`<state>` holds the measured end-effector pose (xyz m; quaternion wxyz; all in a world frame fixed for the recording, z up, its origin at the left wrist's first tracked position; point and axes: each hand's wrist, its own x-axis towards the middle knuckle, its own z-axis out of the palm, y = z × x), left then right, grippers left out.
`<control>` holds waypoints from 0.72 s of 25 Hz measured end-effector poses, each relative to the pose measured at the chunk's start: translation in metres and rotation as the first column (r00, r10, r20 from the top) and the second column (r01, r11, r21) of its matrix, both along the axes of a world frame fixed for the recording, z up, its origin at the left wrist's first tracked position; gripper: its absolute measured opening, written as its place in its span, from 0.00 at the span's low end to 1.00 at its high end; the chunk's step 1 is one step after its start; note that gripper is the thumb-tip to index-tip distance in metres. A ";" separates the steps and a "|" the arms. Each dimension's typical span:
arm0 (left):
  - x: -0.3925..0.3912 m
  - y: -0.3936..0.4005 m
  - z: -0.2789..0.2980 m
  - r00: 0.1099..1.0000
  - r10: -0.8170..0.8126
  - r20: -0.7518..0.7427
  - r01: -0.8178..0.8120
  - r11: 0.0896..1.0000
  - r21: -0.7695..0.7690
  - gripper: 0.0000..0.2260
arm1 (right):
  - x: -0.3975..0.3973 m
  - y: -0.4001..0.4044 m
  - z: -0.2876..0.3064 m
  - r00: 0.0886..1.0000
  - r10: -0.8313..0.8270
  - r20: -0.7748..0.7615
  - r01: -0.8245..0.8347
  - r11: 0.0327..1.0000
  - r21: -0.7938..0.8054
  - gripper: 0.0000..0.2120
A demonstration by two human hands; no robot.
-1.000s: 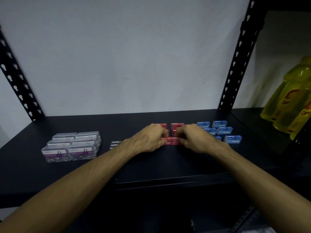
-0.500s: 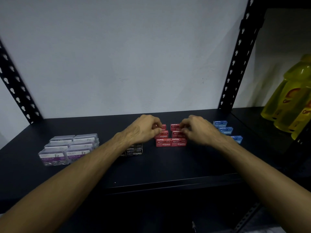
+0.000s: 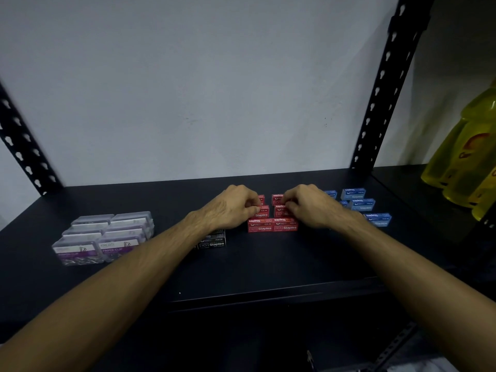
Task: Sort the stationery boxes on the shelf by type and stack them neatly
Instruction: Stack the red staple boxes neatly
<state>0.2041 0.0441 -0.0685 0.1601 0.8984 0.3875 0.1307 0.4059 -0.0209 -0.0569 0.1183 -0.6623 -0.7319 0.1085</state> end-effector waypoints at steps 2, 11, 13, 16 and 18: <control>0.001 0.000 -0.001 1.000 -0.003 0.008 0.003 1.000 -0.002 0.07 | -0.001 0.000 0.000 1.000 0.003 -0.017 -0.003 1.000 0.008 0.13; 0.001 0.001 -0.003 0.999 -0.007 0.038 0.008 1.000 -0.014 0.06 | -0.004 0.000 -0.001 0.999 0.032 -0.044 -0.032 0.999 0.023 0.12; 0.001 0.002 -0.004 0.999 -0.007 0.044 0.008 1.000 -0.020 0.05 | -0.003 0.000 -0.001 0.998 0.033 -0.053 -0.032 0.999 0.018 0.12; 0.002 0.003 -0.005 0.999 -0.006 0.048 0.008 1.000 -0.028 0.05 | -0.002 0.001 -0.001 0.996 0.026 -0.084 -0.027 1.000 -0.004 0.11; 0.003 0.003 -0.005 0.999 -0.011 0.048 0.014 0.999 -0.052 0.06 | -0.002 0.003 -0.001 0.995 0.027 -0.097 -0.030 0.999 -0.030 0.11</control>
